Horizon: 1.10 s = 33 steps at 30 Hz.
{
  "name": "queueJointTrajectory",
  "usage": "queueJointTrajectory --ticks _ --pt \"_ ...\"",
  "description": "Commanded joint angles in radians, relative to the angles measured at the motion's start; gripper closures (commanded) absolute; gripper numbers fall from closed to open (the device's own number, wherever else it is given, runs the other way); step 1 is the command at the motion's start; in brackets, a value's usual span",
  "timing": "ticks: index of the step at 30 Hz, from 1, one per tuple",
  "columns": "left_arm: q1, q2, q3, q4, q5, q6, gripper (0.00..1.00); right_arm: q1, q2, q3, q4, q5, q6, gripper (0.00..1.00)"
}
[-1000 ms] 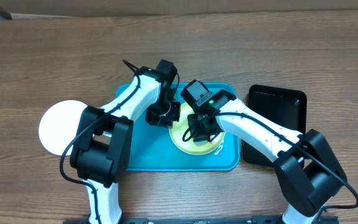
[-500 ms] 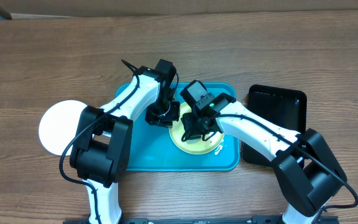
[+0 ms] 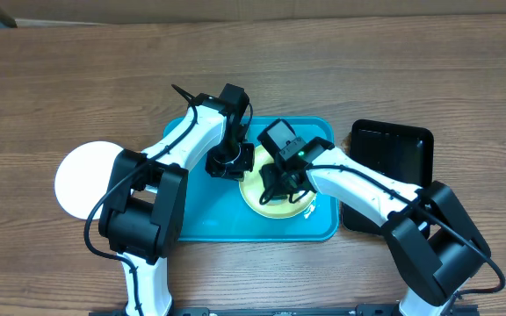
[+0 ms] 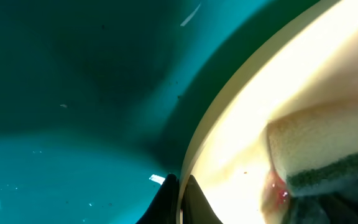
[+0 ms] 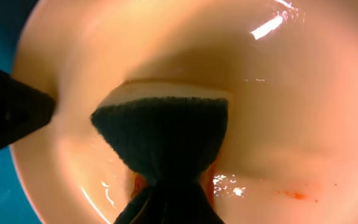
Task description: Clean dirty plates on tray and stack at the side
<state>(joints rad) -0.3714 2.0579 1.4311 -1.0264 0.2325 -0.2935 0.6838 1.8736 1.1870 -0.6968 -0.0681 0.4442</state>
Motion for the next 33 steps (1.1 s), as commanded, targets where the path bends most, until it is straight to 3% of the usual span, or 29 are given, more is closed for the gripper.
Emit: queueJointTrajectory --ticks 1,10,21,33 --pt "-0.002 0.008 -0.002 -0.002 0.004 -0.021 0.96 0.003 -0.007 -0.031 -0.011 0.027 0.002 0.96" --pt "-0.002 0.008 -0.002 -0.010 -0.007 -0.021 0.96 -0.030 -0.007 -0.011 -0.057 0.146 0.002 0.96" --pt "-0.002 0.007 -0.002 -0.013 -0.064 -0.021 0.96 -0.123 -0.017 0.057 -0.143 0.149 -0.038 0.96" --pt "0.000 -0.064 -0.001 -0.010 -0.142 -0.029 0.96 -0.163 -0.247 0.150 -0.195 0.168 -0.047 0.96"
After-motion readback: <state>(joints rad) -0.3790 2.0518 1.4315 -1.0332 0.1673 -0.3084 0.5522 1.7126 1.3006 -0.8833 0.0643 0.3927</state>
